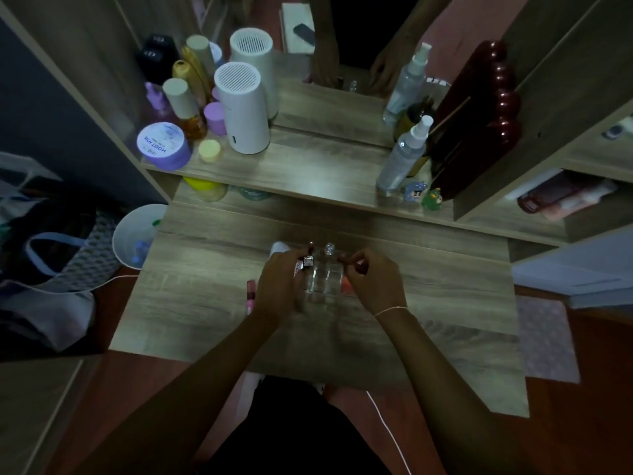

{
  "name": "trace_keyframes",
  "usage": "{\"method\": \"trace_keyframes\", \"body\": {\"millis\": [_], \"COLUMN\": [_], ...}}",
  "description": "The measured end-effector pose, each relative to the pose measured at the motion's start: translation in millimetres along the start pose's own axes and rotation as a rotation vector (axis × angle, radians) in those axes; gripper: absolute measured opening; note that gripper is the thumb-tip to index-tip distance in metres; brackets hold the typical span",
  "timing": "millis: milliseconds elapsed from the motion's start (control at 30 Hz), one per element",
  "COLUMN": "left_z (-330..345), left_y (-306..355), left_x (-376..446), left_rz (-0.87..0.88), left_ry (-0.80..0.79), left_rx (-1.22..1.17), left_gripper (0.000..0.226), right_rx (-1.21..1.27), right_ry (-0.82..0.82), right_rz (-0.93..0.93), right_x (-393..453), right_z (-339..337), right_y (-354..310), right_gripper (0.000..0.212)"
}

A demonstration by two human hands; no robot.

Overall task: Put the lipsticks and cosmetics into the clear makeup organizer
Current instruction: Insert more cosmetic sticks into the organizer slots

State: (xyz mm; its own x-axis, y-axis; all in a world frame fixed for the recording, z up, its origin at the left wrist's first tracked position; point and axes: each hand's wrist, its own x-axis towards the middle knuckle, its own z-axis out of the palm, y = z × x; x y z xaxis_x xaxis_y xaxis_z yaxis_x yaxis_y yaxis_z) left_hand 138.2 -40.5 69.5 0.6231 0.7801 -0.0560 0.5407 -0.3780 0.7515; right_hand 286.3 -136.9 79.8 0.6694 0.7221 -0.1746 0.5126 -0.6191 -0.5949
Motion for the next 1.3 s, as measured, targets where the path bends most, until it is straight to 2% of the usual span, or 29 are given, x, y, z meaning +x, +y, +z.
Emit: {"method": "trace_keyframes", "body": {"millis": [167,267,600,833,1033,1233,1300], "left_z": [-3.3,-3.9,-0.2,1.8,-0.5,2.3,1.5], "left_y": [-1.6,-2.1,-13.4,-14.3,-12.7,-19.9,-22.3], "left_x": [2.4,4.4,4.1,9.1,9.9,1.1,-4.4], "left_rz": [0.082,0.040,0.092,0.090,0.141,0.117,0.161], "left_ry": [-0.040,-0.079,-0.163,-0.168,-0.126,-0.082,-0.087], "left_rx": [0.063,0.066,0.175,0.265,0.253,0.228,0.277], "left_gripper": [0.011,0.016,0.022,0.025,0.018,0.030,0.029], "right_rx": [-0.040,-0.080,-0.104,-0.113,-0.125,-0.136,-0.130], "right_ry": [-0.009,-0.029,-0.079,-0.081,-0.086,-0.081,-0.073], "right_rz": [0.025,0.053,0.015,-0.043,-0.099,-0.104,-0.106], "right_x": [10.0,13.4,24.3,26.2,27.1,27.8,27.5], "right_z": [1.2,3.2,3.1,9.2,13.5,14.4,14.4], "right_y": [-4.1,-5.1,-7.2,-5.9,-5.5,-3.8,-3.5], "right_gripper": [0.010,0.009,0.008,0.011,0.015,0.019,0.021]}}
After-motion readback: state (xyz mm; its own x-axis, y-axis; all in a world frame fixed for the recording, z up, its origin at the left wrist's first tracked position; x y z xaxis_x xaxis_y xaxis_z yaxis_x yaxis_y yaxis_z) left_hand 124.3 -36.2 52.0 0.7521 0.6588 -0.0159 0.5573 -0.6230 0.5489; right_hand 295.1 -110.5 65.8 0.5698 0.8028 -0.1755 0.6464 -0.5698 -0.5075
